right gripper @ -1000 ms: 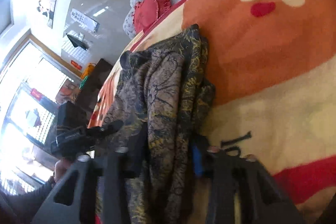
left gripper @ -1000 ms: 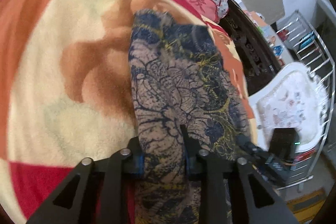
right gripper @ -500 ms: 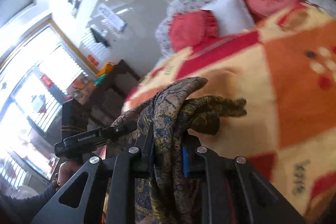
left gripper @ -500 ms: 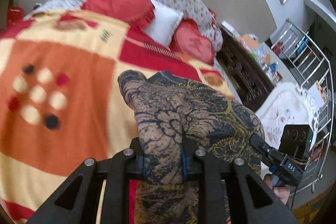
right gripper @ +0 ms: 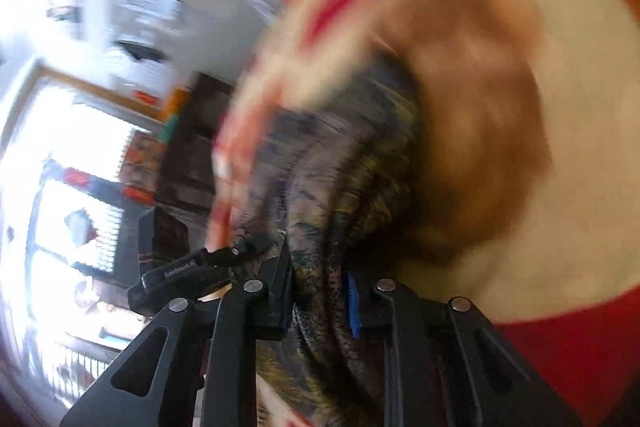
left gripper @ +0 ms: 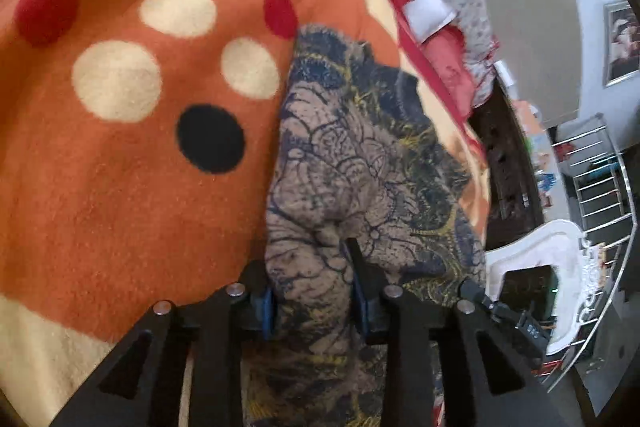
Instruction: Fold small clothes
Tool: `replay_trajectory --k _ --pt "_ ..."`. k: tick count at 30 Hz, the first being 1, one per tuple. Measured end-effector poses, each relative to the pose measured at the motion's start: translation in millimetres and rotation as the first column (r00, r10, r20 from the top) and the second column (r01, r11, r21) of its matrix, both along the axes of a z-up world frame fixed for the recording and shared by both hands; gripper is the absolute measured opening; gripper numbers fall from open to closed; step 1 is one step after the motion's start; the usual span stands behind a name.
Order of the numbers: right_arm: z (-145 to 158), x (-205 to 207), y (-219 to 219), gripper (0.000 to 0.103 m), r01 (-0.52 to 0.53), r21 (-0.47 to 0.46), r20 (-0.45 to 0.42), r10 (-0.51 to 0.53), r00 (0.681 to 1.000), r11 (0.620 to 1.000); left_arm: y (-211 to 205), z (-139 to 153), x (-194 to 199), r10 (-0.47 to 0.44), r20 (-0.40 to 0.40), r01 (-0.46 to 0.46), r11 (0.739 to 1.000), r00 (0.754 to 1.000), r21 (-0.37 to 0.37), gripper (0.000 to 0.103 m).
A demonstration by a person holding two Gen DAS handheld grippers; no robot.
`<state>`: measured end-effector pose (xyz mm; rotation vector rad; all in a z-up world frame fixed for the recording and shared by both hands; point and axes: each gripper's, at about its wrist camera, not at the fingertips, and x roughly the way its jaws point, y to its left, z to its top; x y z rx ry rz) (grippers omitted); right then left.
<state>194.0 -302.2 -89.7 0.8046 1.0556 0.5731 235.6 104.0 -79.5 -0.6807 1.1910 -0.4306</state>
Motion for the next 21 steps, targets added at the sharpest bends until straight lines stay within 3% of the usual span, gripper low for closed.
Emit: replay_trajectory --k 2,5,8,10,12,14,15,17,19,21 --pt "-1.7 -4.4 -4.3 0.043 0.009 0.013 0.009 -0.009 1.000 1.000 -4.2 3.7 -1.1 -0.023 0.026 0.022 0.999 0.999 0.040 0.033" --pt "-0.7 -5.1 0.0 0.047 -0.022 -0.039 0.040 0.024 0.999 0.999 -18.1 13.3 2.0 -0.065 0.082 0.052 0.986 0.994 0.160 0.032" --pt "0.4 -10.8 2.5 0.035 -0.026 -0.081 0.089 0.033 0.996 0.996 -40.3 21.5 4.4 -0.120 0.133 0.079 0.957 0.984 0.278 0.025" --pt "-2.6 -16.2 -1.8 0.032 0.017 -0.048 0.075 -0.014 0.997 0.999 -50.9 29.1 7.8 -0.166 0.160 0.104 0.935 0.973 0.339 0.024" --pt "-8.3 -28.2 -6.6 0.032 0.069 0.016 0.046 -0.070 0.997 0.997 -52.1 32.4 8.2 -0.182 0.169 0.115 0.932 0.969 0.345 0.024" --pt "-19.1 -41.7 -10.1 0.032 0.114 0.097 0.004 -0.115 0.993 0.989 -52.2 27.7 10.1 -0.191 0.149 0.130 0.929 0.970 0.346 0.030" --pt "-23.8 -43.6 -10.6 0.034 0.133 0.118 -0.018 -0.132 0.991 0.984 -49.7 21.5 8.4 -0.202 0.136 0.141 0.921 0.970 0.364 0.039" --pt "-30.8 -45.2 -12.9 0.035 0.129 0.128 -0.032 -0.126 0.991 0.983 -41.6 22.0 2.2 -0.197 0.147 0.137 0.929 0.969 0.345 0.045" --pt "-23.4 -47.3 -18.4 0.036 0.112 0.090 -0.032 -0.109 0.994 0.990 -30.1 29.7 -3.0 -0.163 0.144 0.102 0.928 0.976 0.359 0.062" --pt "-0.1 -52.2 -23.6 0.038 0.097 -0.012 0.018 -0.097 0.995 0.995 -19.1 44.8 -9.8 -0.125 0.181 0.046 0.920 0.975 0.389 0.066"
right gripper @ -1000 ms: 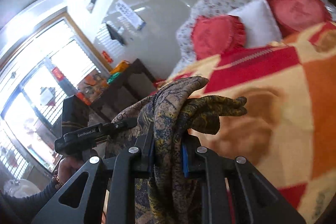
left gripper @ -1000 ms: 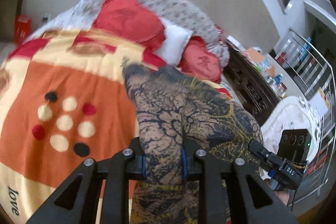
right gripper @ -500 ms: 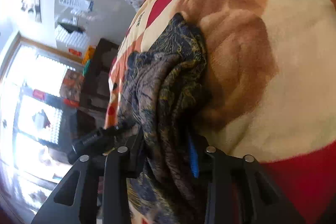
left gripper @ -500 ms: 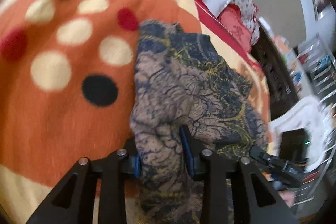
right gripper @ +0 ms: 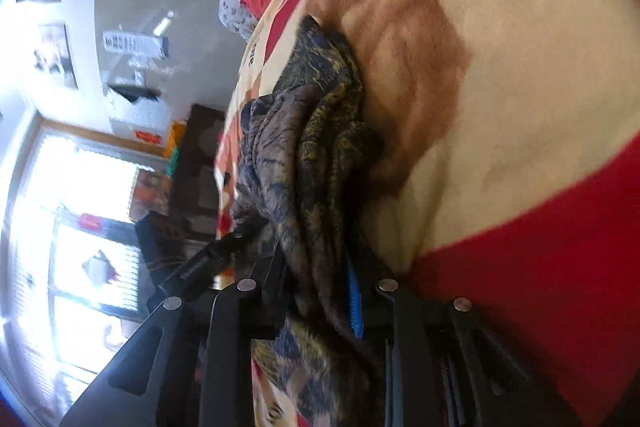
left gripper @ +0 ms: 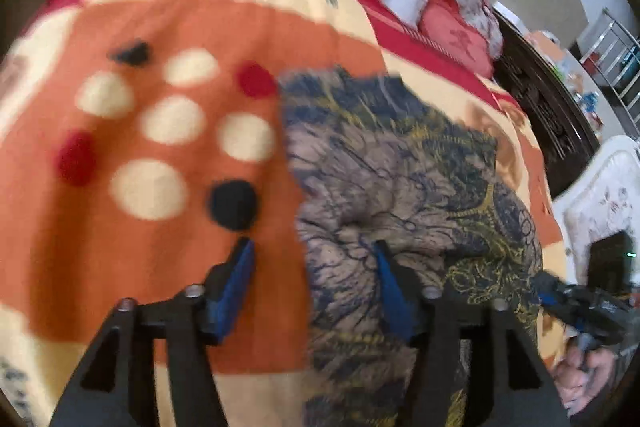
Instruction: Fold small clothes
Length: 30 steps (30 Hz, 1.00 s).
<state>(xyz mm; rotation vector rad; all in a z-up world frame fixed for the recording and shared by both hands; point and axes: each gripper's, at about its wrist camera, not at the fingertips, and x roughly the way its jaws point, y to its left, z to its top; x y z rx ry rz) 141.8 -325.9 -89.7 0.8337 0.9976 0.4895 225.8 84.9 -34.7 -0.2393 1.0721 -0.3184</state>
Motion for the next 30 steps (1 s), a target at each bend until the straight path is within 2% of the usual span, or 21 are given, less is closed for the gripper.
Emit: replay_trajectory --k 2,4,6,8,9,11,13,14,15,16,18,19,22,24,27,28,30 --pt "36.5 -8.0 -2.7 0.038 0.025 -0.152 0.098 -0.010 0.995 0.988 0.2 19.5 -7.7 0.048 0.075 -0.052 0.997 0.996 0.058 0.065" --pt "75.3 -17.5 2.8 0.038 0.069 -0.298 0.228 0.001 0.974 0.952 -9.1 38.3 -12.5 0.067 0.152 -0.080 0.993 0.986 0.081 0.065" --pt "103.1 -18.9 27.2 0.038 0.095 -0.444 0.313 0.055 0.948 0.891 -31.2 55.1 -15.9 0.071 0.228 -0.093 0.992 0.971 0.086 0.065" --pt "115.5 -14.4 61.1 0.038 0.140 -0.569 0.364 0.095 0.926 0.810 -47.8 60.6 -14.7 0.084 0.258 -0.112 0.989 0.962 0.093 0.067" --pt "115.8 -8.3 77.9 0.038 0.155 -0.606 0.369 0.104 0.923 0.781 -60.0 58.5 -10.6 0.109 0.259 -0.142 0.984 0.960 0.112 0.071" --pt "103.2 9.0 103.4 0.038 0.138 -0.656 0.319 0.107 0.942 0.742 -65.2 46.9 -4.2 0.130 0.241 -0.165 0.977 0.962 0.133 0.071" --pt "78.3 32.0 114.3 0.030 0.086 -0.678 0.226 0.095 0.970 0.730 -74.8 18.8 13.5 0.136 0.179 -0.165 0.973 0.974 0.159 0.071" --pt "58.5 43.8 115.1 0.023 0.054 -0.708 0.162 0.087 0.983 0.704 -73.4 4.5 18.1 0.128 0.152 -0.154 0.973 0.980 0.171 0.071" --pt "42.9 49.5 109.7 0.023 0.046 -0.719 0.134 0.073 0.988 0.693 -73.2 -16.3 19.5 0.112 0.120 -0.134 0.972 0.986 0.192 0.072" --pt "27.5 52.1 102.4 0.020 0.039 -0.717 0.117 0.065 0.991 0.696 -70.5 -22.3 13.4 0.104 0.149 -0.130 0.975 0.983 0.181 0.072" --pt "18.5 45.2 93.0 0.018 0.069 -0.665 0.180 0.070 0.981 0.744 -66.2 -21.2 6.4 0.110 0.185 -0.140 0.978 0.977 0.153 0.072" --pt "16.9 42.5 91.3 0.018 0.078 -0.659 0.198 0.073 0.977 0.748 -66.8 -22.7 7.7 0.111 0.184 -0.140 0.978 0.977 0.153 0.072" --pt "16.1 36.2 96.2 0.018 0.103 -0.684 0.247 0.096 0.964 0.722 -68.2 -24.9 7.0 0.108 0.190 -0.141 0.975 0.976 0.171 0.072" --pt "17.1 35.9 97.0 0.019 0.106 -0.682 0.248 0.093 0.964 0.724 -70.2 -25.8 7.5 0.106 0.191 -0.141 0.974 0.976 0.180 0.073" --pt "25.8 46.1 87.3 0.020 0.063 -0.620 0.196 0.076 0.978 0.782 -67.8 -26.6 8.4 0.112 0.193 -0.144 0.976 0.975 0.162 0.073" --pt "32.2 45.8 87.2 0.020 0.078 -0.613 0.201 0.060 0.978 0.786 -68.9 -24.3 9.4 0.116 0.194 -0.147 0.977 0.974 0.157 0.073" --pt "59.5 49.4 93.4 0.020 0.148 -0.658 0.248 0.027 0.968 0.738 -70.5 -23.1 8.7 0.123 0.199 -0.156 0.974 0.972 0.163 0.073"
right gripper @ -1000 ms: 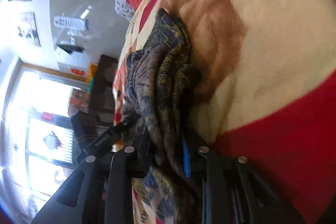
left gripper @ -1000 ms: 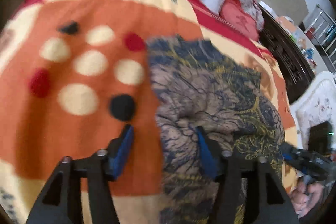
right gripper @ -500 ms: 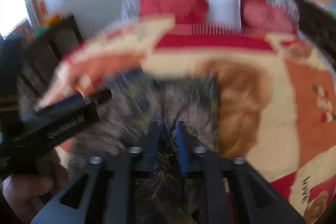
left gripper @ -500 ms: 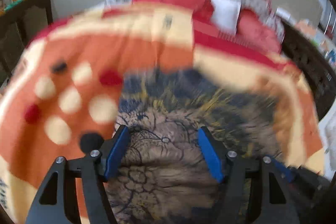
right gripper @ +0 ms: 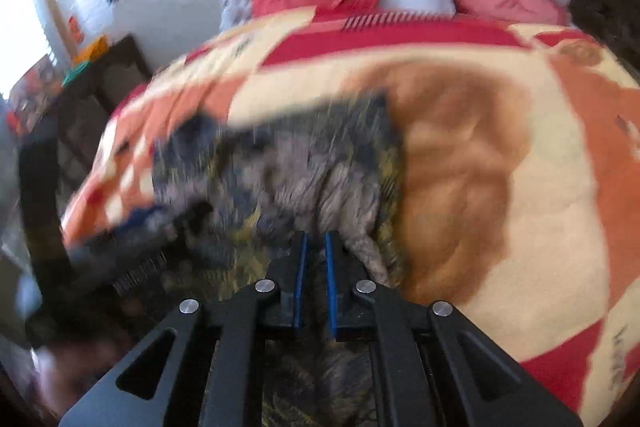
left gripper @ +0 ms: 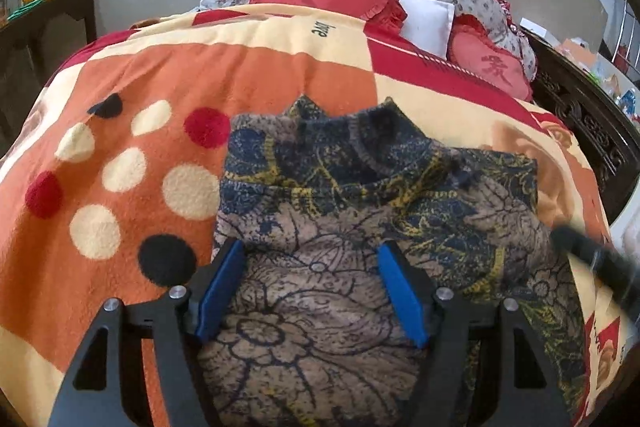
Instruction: Fold small clothes
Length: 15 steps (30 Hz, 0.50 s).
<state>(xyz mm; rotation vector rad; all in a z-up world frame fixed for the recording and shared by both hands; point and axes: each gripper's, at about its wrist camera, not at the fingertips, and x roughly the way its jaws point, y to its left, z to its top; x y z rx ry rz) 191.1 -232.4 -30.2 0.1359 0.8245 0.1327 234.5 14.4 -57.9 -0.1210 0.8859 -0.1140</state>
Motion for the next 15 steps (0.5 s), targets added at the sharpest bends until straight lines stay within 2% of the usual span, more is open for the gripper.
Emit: replay_trajectory --k 1,3,7,9,11,13,15 --pt "10.8 6.6 5.1 0.020 0.008 -0.022 0.013 -0.008 1.000 1.000 -1.1 3.3 -0.1 -0.002 0.002 0.002 1.000 1.000 0.011 0.073" --pt "18.0 28.8 17.0 0.020 0.032 -0.081 -0.010 -0.033 0.999 0.996 3.4 12.9 1.2 0.018 0.004 -0.018 1.000 1.000 -0.013 0.073" --pt "-7.2 67.6 21.3 0.020 0.051 -0.070 -0.087 -0.057 0.995 0.996 13.4 33.9 20.5 0.071 0.031 -0.069 0.996 0.997 -0.052 0.073" --pt "-23.2 75.3 16.3 0.020 0.042 -0.063 -0.092 -0.048 0.995 0.997 11.3 26.3 48.4 0.060 -0.029 -0.061 0.997 0.998 -0.041 0.074" --pt "-27.6 73.7 8.9 0.020 0.029 -0.024 -0.050 -0.030 0.998 0.999 9.4 11.9 63.6 0.060 -0.074 -0.062 0.998 0.995 -0.027 0.082" --pt "-32.1 71.3 4.5 0.020 0.027 0.013 -0.032 -0.026 0.999 1.000 15.6 -3.2 68.7 0.058 -0.086 -0.066 0.994 0.995 -0.090 0.089" --pt "-34.8 70.1 2.2 0.020 0.026 0.034 -0.023 -0.025 0.999 0.999 21.4 -6.8 69.0 0.055 -0.081 -0.066 0.989 0.995 -0.133 0.090"
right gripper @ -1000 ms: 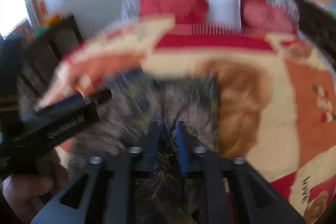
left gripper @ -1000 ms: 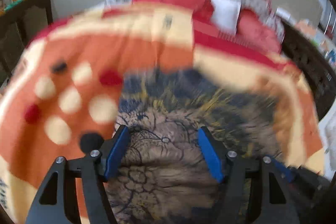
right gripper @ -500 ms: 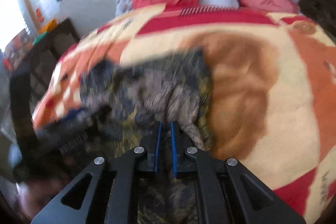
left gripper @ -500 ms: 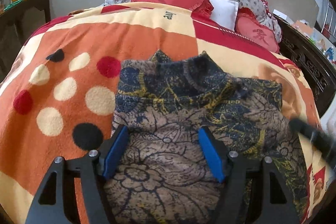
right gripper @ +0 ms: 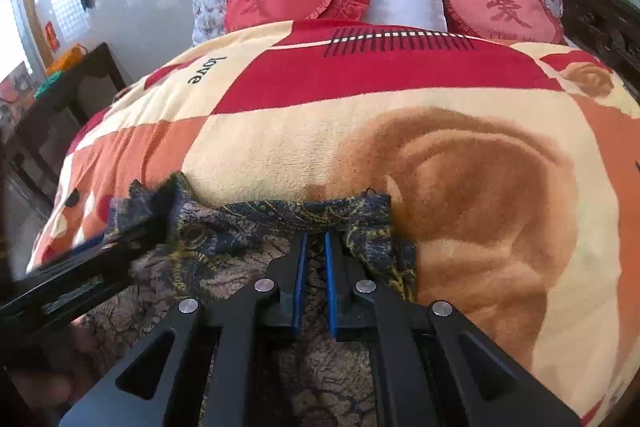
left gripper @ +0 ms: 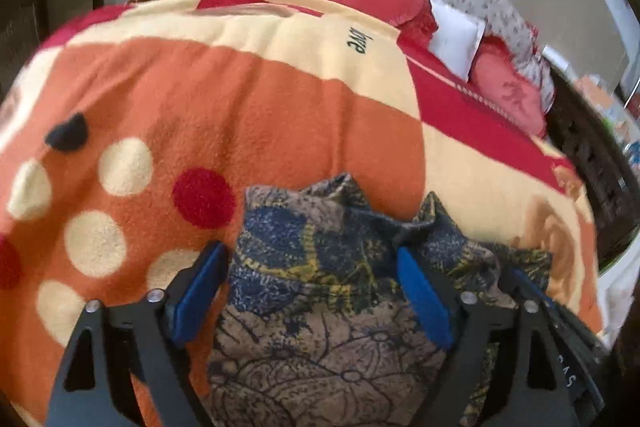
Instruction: Fold small clothes
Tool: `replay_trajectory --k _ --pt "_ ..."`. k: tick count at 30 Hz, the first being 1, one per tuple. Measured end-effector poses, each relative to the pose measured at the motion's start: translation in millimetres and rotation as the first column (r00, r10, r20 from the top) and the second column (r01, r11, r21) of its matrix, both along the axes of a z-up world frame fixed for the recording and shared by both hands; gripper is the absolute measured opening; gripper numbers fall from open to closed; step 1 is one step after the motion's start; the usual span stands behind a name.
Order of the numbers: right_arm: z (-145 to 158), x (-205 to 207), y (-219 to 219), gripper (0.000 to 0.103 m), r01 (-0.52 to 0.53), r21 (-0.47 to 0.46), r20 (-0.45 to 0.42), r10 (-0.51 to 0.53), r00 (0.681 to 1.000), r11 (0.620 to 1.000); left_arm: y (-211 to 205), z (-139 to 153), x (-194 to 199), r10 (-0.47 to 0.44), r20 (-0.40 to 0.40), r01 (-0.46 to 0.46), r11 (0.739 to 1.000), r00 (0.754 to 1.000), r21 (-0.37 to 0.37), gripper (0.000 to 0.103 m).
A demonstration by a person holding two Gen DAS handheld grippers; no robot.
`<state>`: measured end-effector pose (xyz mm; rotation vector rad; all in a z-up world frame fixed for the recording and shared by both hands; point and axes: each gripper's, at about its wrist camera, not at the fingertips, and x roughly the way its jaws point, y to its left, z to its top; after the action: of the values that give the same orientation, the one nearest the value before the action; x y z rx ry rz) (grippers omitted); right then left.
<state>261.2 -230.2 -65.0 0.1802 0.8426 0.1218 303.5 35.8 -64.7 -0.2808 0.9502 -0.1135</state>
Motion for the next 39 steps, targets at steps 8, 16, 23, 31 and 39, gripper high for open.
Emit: replay_trajectory --k 8,16,23,31,39 --pt "-1.8 -0.4 -4.9 0.020 0.000 0.051 0.016 -0.001 1.000 0.999 -7.2 -2.8 4.4 -0.010 -0.009 0.011 0.999 1.000 0.042 0.098" --pt "46.7 -48.5 -11.4 0.021 -0.079 -0.008 0.029 0.079 0.996 0.997 12.7 60.5 -54.9 -0.056 0.082 0.049 0.996 0.995 0.081 0.085" --pt "56.4 -170.2 -5.0 0.022 -0.213 -0.065 0.086 0.218 0.972 0.975 -12.8 65.9 -184.7 -0.253 0.150 0.228 0.960 0.956 0.165 0.079" --pt "-11.6 -195.9 1.5 0.022 -0.284 0.003 -0.006 0.284 0.959 0.959 -33.5 16.8 -208.7 -0.256 0.096 0.229 0.947 0.962 0.227 0.066" --pt "-20.7 -190.2 -5.0 0.022 -0.280 0.034 0.022 0.279 0.960 0.959 -34.7 14.1 -215.9 -0.252 0.137 0.215 0.946 0.958 0.243 0.066"
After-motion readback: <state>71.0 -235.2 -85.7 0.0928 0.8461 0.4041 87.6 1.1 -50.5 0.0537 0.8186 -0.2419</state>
